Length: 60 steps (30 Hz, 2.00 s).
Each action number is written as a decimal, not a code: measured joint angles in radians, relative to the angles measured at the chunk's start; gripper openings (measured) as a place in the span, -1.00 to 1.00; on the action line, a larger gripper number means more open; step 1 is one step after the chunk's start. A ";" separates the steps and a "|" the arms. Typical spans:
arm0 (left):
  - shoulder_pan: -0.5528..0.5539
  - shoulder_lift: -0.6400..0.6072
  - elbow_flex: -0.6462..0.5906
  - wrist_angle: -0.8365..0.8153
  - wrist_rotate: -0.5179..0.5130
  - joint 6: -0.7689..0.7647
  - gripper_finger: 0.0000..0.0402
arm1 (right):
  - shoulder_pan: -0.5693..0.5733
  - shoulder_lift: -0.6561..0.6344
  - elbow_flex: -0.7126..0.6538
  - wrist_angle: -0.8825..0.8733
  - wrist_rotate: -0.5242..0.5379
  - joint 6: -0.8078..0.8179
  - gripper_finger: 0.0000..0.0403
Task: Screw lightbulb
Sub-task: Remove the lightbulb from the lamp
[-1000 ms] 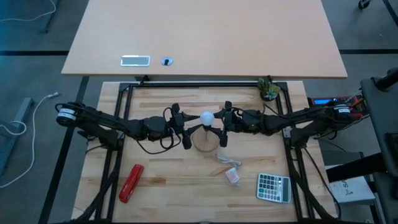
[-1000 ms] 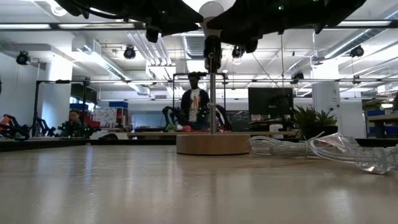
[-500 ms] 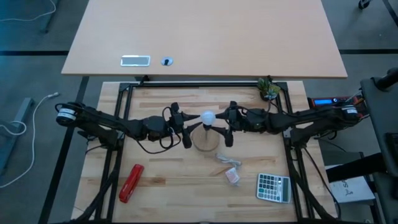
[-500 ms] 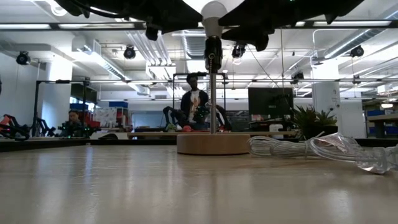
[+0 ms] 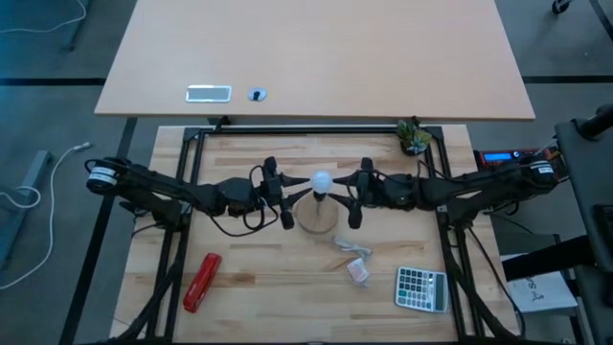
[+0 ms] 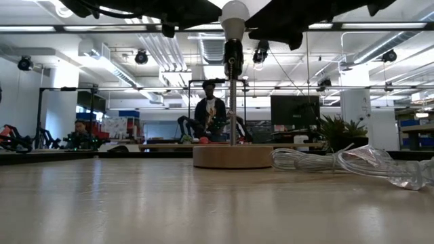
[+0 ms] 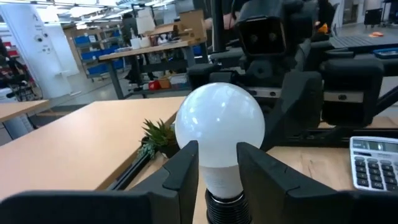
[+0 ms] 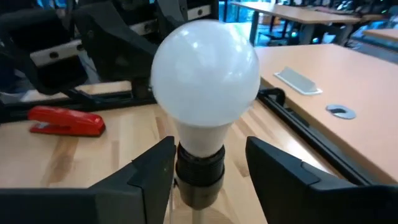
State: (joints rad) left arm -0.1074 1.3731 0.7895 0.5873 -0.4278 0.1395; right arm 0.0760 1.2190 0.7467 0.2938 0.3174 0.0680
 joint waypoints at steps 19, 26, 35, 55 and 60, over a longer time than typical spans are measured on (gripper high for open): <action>0.001 0.000 0.000 0.000 0.104 -0.038 -0.53 | 0.057 0.000 -0.002 0.064 0.077 -0.087 -0.58; 0.000 0.020 0.000 0.010 0.103 -0.054 -0.58 | 0.054 0.000 -0.003 0.065 0.099 -0.119 -0.84; -0.018 0.023 0.000 0.023 0.109 -0.055 -0.59 | 0.055 0.000 -0.002 0.037 0.133 -0.157 -0.99; -0.021 -0.023 0.001 -0.083 -0.138 -0.097 -0.62 | 0.092 -0.002 0.000 -0.017 0.169 -0.140 -0.99; -0.003 0.009 0.001 -0.024 -0.030 -0.055 -0.62 | 0.092 -0.001 0.000 0.008 0.169 -0.151 -0.99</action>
State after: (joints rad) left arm -0.1100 1.3820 0.7902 0.5634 -0.4581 0.0845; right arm 0.1677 1.2175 0.7464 0.3023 0.4866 -0.0832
